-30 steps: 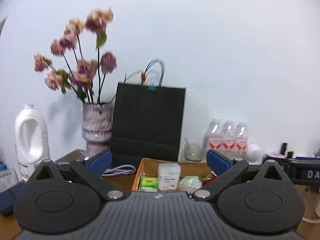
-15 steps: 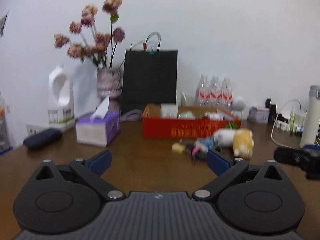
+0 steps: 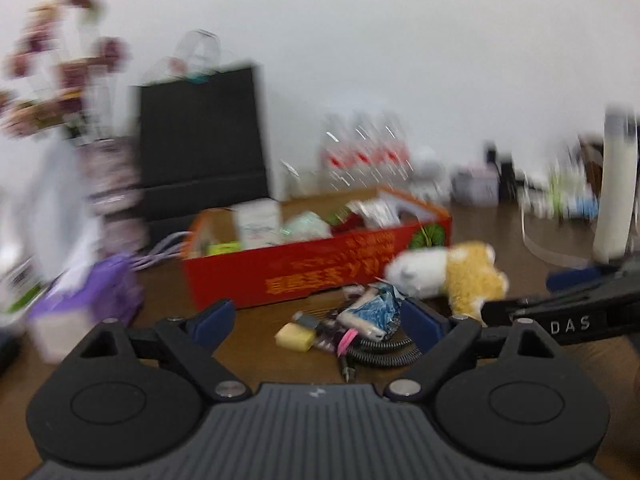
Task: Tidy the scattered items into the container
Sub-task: 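Grasp the blue wrapped packet with the left tool while the right tool grasps the yellow plush toy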
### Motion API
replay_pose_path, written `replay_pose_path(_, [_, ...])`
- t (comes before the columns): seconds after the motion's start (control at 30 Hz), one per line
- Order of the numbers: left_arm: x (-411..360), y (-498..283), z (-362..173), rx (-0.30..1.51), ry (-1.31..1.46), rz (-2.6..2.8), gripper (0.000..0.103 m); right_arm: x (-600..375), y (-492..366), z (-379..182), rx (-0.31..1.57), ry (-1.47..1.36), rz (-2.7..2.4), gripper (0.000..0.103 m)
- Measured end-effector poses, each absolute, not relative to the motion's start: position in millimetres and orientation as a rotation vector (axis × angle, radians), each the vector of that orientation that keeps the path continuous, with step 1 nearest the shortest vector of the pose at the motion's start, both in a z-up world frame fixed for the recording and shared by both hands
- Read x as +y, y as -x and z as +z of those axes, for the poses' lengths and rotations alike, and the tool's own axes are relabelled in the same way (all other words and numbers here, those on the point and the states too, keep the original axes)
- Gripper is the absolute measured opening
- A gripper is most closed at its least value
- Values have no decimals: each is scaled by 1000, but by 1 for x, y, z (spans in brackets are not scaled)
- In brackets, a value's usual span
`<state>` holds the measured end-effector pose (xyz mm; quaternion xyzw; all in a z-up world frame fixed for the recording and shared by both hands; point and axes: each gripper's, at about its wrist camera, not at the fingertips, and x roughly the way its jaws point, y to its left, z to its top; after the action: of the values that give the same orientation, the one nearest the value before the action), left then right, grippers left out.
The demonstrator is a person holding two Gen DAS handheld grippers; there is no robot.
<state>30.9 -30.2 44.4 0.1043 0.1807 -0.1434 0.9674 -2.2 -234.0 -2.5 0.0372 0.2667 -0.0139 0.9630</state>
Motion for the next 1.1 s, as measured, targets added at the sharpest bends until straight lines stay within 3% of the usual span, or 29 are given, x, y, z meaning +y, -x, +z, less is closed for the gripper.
replay_pose_path(0.1, [-45,-72,36,431,-251,-368,82,-236,-25,-11,572,-94,-48,83])
replay_pose_path(0.23, [-59,-103,25,514,-256,-465,52,-243,-45,-18,612,-135,-27,75])
replay_pose_path(0.3, [-67,-110,20,555,-287,-501,20,-243,-54,-24,639,-135,-19,71])
replay_pose_path(0.33, [-70,-111,20,562,-293,-501,18,-244,-57,-27,648,-145,-9,66])
replay_pose_path(0.37, [-70,-111,19,563,-296,-500,12,-245,-60,-28,656,-162,3,54])
replay_pose_path(0.43, [-68,-106,22,541,-287,-511,5,-246,-60,-27,645,-169,-10,52])
replay_pose_path(0.7, [-1,-27,89,358,-126,-398,4,-256,3,27,553,-128,60,51])
replay_pose_path(0.87, [32,31,81,398,-43,-319,4,-258,71,71,529,-80,82,47])
replay_pose_path(0.93, [37,46,74,429,4,-308,4,-256,86,79,518,-87,90,30])
replay_pose_path(0.97, [37,51,68,451,28,-307,4,-254,88,79,520,-90,89,27])
replay_pose_path(1.1, [20,53,36,536,3,-281,4,-245,72,61,463,-75,16,33])
